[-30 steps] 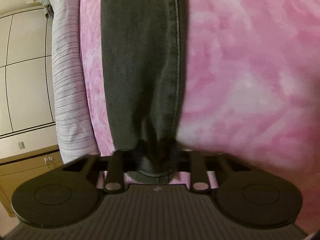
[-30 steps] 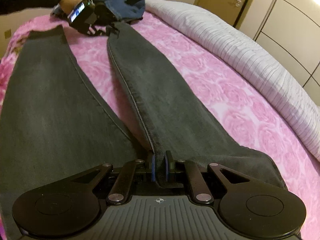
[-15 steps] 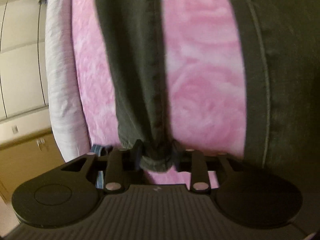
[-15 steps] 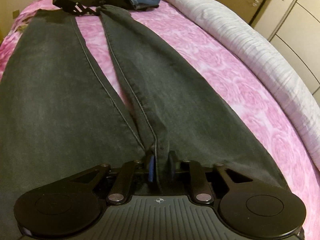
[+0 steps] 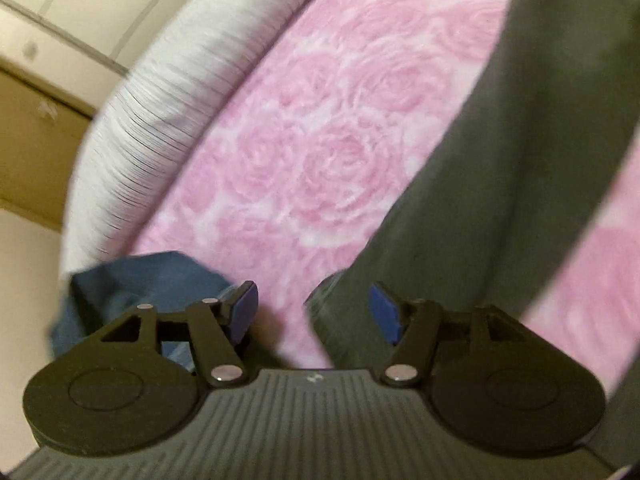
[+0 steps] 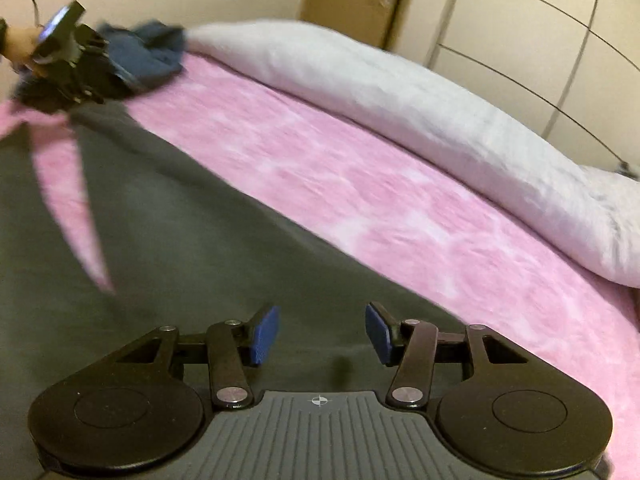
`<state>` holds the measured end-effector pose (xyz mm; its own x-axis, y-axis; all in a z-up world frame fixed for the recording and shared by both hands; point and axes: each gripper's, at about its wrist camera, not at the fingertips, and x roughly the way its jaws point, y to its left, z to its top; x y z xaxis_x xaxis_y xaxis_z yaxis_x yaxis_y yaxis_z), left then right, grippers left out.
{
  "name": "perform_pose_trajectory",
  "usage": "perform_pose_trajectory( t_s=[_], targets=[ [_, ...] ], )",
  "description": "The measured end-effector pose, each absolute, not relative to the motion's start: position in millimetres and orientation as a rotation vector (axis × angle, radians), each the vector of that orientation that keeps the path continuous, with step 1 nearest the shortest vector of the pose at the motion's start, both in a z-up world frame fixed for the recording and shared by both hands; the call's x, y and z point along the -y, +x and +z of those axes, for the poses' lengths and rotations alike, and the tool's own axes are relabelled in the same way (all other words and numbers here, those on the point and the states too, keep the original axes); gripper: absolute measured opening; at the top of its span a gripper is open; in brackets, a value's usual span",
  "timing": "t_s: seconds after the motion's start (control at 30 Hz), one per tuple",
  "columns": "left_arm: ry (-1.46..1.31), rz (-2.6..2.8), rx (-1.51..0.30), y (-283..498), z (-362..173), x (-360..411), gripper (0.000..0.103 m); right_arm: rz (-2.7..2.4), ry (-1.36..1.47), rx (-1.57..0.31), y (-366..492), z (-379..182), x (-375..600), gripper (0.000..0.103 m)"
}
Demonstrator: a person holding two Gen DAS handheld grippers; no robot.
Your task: Fold clothes
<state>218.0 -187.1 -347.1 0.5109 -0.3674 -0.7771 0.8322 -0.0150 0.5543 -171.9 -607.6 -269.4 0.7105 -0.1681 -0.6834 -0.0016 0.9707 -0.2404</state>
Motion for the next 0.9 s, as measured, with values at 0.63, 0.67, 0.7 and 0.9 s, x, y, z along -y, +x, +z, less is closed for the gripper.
perform_pose_trajectory(
  t_s=[0.63, 0.67, 0.7, 0.9],
  targets=[
    [1.317, -1.001, -0.402, 217.4, -362.0, 196.3, 0.0, -0.055, -0.155, -0.993, -126.9, -302.9, 744.3, 0.012],
    [1.303, -0.943, -0.373, 224.6, -358.5, 198.7, 0.0, -0.07, -0.209, -0.982, -121.2, -300.3, 741.8, 0.011],
    [1.288, -0.885, -0.345, 231.7, -355.0, 201.1, 0.0, -0.088, -0.237, -0.982, -114.6, -300.2, 742.0, 0.011],
    [1.28, -0.816, -0.345, 234.8, -367.9, 207.8, 0.004, -0.144, -0.311, -0.986, -99.8, -320.0, 739.4, 0.02]
  ],
)
